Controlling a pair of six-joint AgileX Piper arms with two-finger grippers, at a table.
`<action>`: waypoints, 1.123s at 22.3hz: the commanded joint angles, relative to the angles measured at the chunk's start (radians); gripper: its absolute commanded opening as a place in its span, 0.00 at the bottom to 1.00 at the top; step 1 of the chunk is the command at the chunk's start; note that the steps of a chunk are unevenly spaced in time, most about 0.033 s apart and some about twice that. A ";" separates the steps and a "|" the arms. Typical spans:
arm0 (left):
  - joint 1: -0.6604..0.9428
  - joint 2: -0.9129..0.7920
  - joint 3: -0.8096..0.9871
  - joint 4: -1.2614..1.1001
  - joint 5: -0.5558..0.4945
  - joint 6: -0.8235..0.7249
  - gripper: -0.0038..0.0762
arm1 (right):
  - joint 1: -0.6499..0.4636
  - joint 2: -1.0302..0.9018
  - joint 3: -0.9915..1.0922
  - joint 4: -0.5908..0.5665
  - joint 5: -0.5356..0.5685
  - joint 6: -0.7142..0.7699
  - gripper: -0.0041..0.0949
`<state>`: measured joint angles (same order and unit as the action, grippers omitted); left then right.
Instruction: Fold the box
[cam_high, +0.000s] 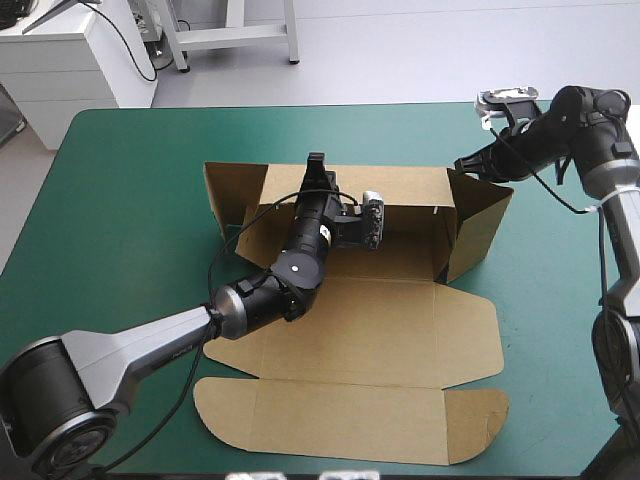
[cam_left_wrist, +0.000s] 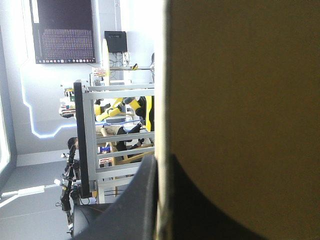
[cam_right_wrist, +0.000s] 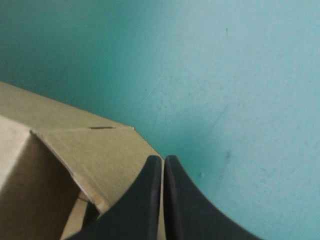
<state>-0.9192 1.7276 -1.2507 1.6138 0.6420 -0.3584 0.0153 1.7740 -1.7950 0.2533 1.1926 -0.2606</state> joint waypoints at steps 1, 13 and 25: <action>-0.007 -0.036 -0.028 0.028 0.000 -0.014 0.04 | 0.003 -0.047 -0.034 0.007 0.043 -0.032 0.04; -0.007 -0.036 -0.028 0.028 0.000 -0.014 0.04 | 0.003 -0.231 0.246 0.120 -0.006 -0.116 0.04; -0.007 -0.036 -0.028 0.028 -0.002 -0.012 0.04 | 0.003 -0.463 0.783 0.506 -0.573 -0.448 0.04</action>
<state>-0.9192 1.7276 -1.2507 1.6138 0.6426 -0.3584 0.0153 1.3855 -1.0503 0.6554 0.7607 -0.6168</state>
